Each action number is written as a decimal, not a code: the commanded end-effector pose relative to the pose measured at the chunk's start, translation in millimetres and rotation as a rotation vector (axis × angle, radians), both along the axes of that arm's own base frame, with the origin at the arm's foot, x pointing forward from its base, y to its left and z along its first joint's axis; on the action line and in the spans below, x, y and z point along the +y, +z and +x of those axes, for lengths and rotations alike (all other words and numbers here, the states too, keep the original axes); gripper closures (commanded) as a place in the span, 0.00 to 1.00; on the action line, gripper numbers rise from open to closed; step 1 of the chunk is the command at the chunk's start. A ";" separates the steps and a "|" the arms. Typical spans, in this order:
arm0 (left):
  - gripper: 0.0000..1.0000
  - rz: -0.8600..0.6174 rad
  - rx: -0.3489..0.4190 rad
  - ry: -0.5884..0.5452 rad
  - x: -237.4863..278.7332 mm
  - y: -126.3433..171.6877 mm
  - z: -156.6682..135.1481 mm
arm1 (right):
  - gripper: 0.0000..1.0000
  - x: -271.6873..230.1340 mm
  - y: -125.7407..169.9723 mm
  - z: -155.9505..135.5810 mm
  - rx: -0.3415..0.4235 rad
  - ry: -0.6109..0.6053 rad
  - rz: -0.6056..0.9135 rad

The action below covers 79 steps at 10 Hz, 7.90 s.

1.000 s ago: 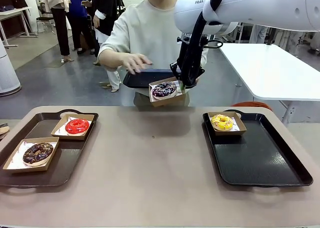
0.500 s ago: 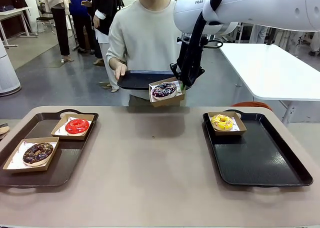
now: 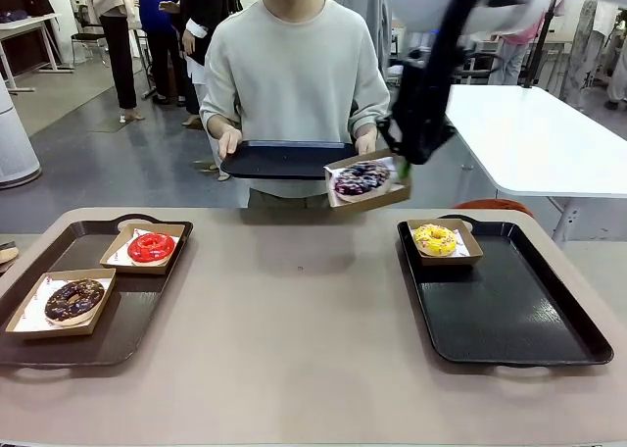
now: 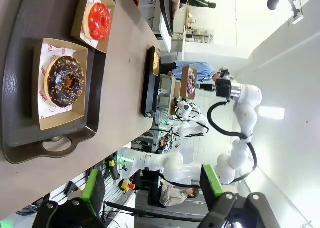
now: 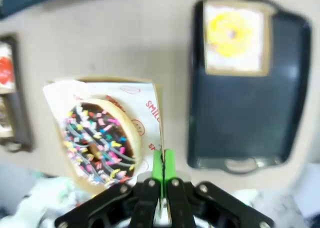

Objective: Individually package the donuts and arrange them on the tray.
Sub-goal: Place the picked Paper togo box on the Handle tray.

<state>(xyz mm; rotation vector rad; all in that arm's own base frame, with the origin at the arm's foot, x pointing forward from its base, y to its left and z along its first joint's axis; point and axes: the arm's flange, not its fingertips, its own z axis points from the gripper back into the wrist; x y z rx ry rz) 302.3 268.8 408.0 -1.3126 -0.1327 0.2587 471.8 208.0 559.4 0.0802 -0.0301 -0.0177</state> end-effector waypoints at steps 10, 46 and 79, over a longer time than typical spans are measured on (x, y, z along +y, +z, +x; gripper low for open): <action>0.00 -0.009 -0.008 0.004 -0.6 2.1 -3.0 | 0.99 -151.5 -133.4 -69.5 0.032 -0.031 -0.022; 0.00 -0.009 -0.008 0.004 -0.6 2.1 -3.0 | 0.00 -166.7 -209.7 -52.4 0.079 -0.053 -0.082; 0.00 -0.009 -0.008 0.004 -0.6 2.1 -3.0 | 0.00 -502.3 -206.3 -157.4 -0.321 0.002 1.364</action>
